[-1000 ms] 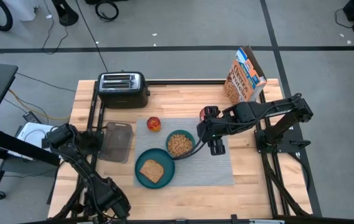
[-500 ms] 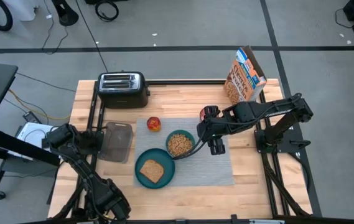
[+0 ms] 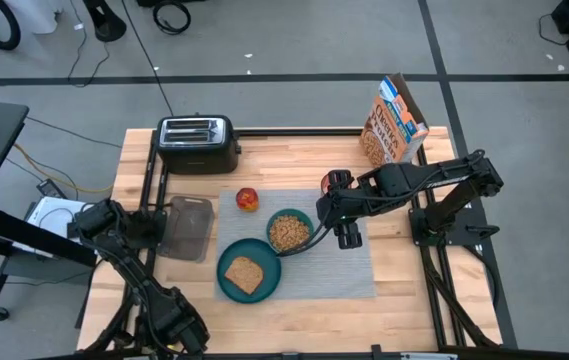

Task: Arrange a breakfast setting
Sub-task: Put the spoon on the mat, then move the mesh desk to the bottom right of the table

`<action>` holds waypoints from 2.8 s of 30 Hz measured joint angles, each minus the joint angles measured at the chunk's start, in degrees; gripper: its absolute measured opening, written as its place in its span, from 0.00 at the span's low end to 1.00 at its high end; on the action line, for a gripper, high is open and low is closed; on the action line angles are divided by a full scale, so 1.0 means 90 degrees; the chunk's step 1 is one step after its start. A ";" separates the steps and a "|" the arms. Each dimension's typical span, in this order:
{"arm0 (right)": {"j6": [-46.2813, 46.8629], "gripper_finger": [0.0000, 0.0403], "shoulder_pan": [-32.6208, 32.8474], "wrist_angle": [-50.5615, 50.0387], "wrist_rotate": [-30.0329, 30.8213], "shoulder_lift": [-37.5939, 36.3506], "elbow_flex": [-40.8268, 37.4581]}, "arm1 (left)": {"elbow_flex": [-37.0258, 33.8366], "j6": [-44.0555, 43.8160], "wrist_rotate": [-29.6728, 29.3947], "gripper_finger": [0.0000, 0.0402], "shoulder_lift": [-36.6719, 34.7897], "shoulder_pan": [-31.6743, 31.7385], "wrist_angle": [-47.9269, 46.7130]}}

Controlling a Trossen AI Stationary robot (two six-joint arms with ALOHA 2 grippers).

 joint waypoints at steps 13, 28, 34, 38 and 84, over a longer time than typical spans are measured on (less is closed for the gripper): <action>-0.0119 0.65 -0.0002 0.0007 0.0055 0.0000 0.0000 | 0.0631 0.0093 -0.0119 0.06 0.0000 0.0358 -0.0919; -0.0119 0.65 0.0010 0.0005 0.0083 0.0000 0.0000 | 0.1595 0.0379 -0.0326 0.01 -0.0007 0.0658 -0.1399; -0.0130 0.65 0.0010 0.0005 0.0216 0.0000 0.0000 | 0.1600 0.0328 -0.0693 0.04 -0.0007 0.0682 -0.1472; -0.0165 0.65 0.0010 0.0005 0.0216 0.0000 0.0000 | 0.1600 0.0350 -0.0820 0.08 -0.0007 0.0724 -0.1474; 0.0051 0.65 0.0012 -0.0175 0.0163 -0.0002 0.0000 | 0.1602 0.0541 -0.2274 0.76 -0.0136 -0.0369 -0.0909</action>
